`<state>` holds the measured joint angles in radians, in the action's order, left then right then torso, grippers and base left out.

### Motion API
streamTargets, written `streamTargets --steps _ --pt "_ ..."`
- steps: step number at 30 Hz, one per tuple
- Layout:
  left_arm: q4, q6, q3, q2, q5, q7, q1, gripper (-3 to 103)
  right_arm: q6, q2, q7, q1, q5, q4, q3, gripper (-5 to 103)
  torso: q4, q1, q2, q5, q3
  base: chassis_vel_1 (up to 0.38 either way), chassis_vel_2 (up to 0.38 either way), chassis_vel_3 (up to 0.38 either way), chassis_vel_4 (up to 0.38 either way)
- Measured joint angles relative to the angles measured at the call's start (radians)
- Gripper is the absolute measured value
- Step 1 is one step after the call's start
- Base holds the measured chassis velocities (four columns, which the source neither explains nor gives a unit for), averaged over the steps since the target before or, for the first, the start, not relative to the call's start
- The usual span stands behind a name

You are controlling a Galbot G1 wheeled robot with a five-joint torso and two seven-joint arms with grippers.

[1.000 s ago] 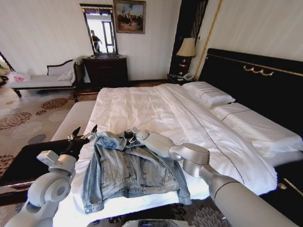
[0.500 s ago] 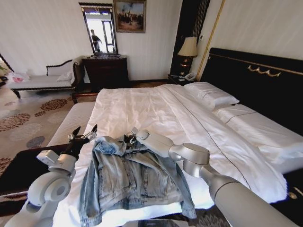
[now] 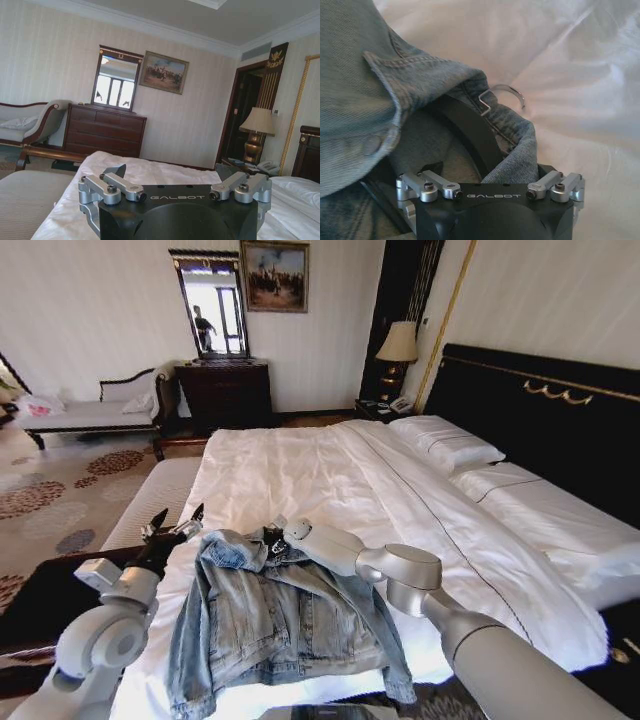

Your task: Pick up the clothes from the bed and hang them on the clothes hanger.

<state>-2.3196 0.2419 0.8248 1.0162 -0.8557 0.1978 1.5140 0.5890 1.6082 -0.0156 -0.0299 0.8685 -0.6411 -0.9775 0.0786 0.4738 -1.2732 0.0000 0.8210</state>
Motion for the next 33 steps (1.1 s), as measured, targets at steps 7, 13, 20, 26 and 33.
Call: streamTargets --steps 7,13,20,26,33 --pt "-0.001 0.001 -0.005 0.0 0.001 0.0 -0.001 100 -0.024 0.0 0.002 -0.006 -0.009 0.013 0.0 74 0.0003 0.001 0.0 0.0001 0.0 0.0 0.0 0.0 0.0" --pt "-0.001 0.002 -0.005 0.0 0.002 0.001 -0.002 100 -0.032 0.0 0.007 -0.011 -0.015 0.007 -0.003 47 0.0001 0.0 0.0 0.0 0.0 0.0 0.0 0.0 0.0" --pt "-0.001 0.003 -0.005 -0.001 0.003 0.004 -0.004 100 -0.033 0.0 0.008 -0.013 -0.019 -0.007 0.0 31 0.0003 0.001 0.0 0.0 0.0 0.0 0.0 0.0 0.0" --pt "-0.002 0.004 -0.008 0.0 0.005 0.008 -0.004 100 -0.033 0.0 0.006 -0.013 -0.04 -0.027 0.015 31 0.0001 0.0 0.0 -0.0001 0.0 0.0 0.0 0.0 0.0" --pt "-0.005 0.004 -0.006 -0.001 0.007 0.011 -0.004 100 -0.065 0.0 -0.001 -0.015 -0.198 -0.054 0.037 27 -0.0001 0.001 0.0 0.0 0.0 0.0 0.0 0.0 0.0"
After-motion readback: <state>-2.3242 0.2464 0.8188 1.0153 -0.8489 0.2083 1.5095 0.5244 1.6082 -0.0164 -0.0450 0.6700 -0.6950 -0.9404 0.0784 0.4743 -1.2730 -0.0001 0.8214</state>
